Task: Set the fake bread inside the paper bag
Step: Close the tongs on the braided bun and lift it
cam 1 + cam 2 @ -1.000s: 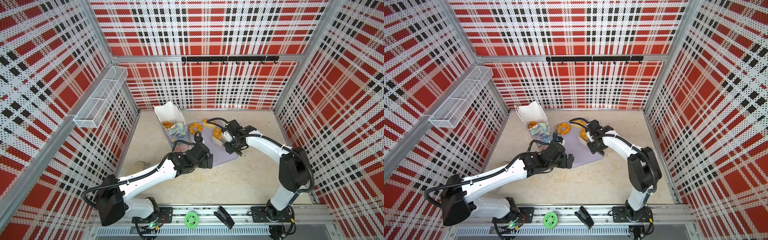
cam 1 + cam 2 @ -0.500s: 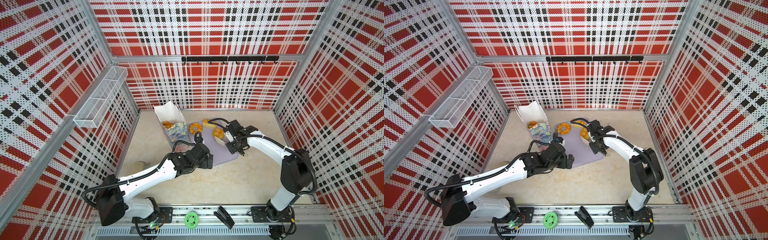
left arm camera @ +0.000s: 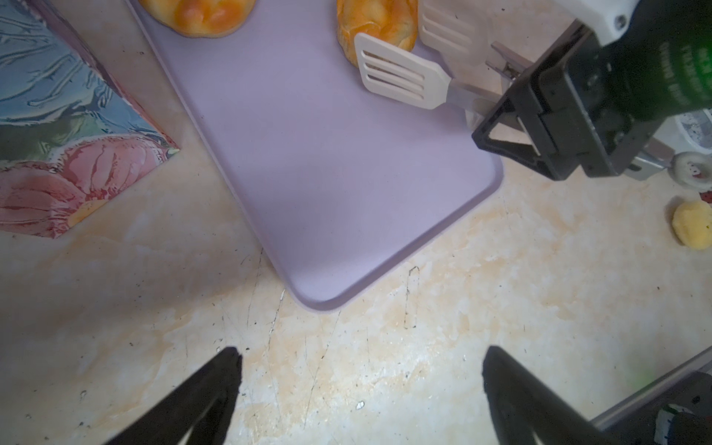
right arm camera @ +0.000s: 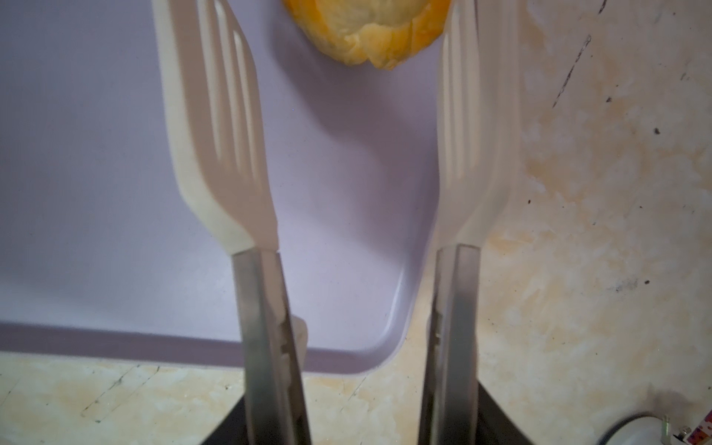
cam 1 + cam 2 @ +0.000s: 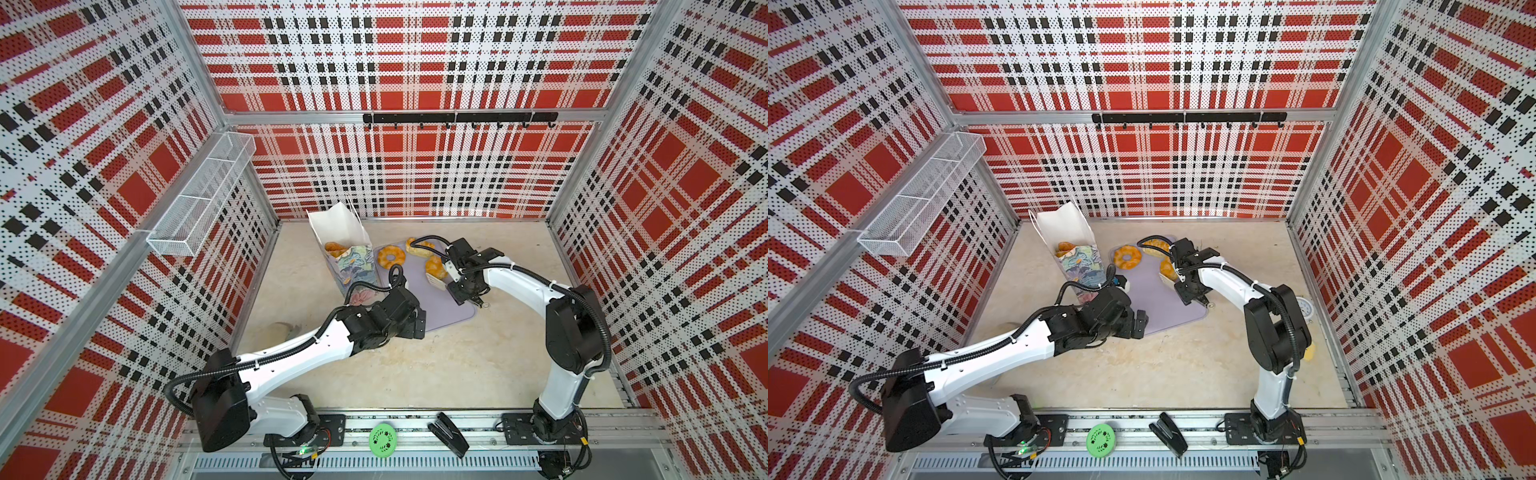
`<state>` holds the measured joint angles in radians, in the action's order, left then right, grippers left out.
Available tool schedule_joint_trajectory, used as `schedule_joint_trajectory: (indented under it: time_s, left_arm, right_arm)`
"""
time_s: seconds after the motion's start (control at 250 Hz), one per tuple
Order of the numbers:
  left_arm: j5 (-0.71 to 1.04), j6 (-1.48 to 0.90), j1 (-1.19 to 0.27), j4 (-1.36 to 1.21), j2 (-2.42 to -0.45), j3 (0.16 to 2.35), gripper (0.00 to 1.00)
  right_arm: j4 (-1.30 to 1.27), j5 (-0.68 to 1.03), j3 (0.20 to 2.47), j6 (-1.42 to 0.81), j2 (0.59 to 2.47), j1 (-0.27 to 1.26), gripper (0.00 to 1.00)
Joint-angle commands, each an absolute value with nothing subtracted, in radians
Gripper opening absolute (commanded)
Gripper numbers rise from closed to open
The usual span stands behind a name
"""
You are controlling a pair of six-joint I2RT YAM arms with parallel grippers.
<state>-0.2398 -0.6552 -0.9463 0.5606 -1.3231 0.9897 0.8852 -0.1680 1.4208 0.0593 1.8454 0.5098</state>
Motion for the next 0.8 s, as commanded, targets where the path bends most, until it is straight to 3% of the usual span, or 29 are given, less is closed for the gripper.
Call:
schedule_joint_trajectory:
  time_s: [0.0, 0.796]
  left_arm:
    - [-0.245, -0.669, -0.954, 0.552, -1.313, 0.986, 0.99]
    - [-0.238, -0.664, -0.963, 0.554, -1.338, 1.004, 0.99]
  right_arm:
    - [0.847, -0.179, 1.466, 0.06, 1.866, 0.508, 0.58]
    - [0.875, -0.211, 1.555, 0.092, 1.968, 0.508, 0.58]
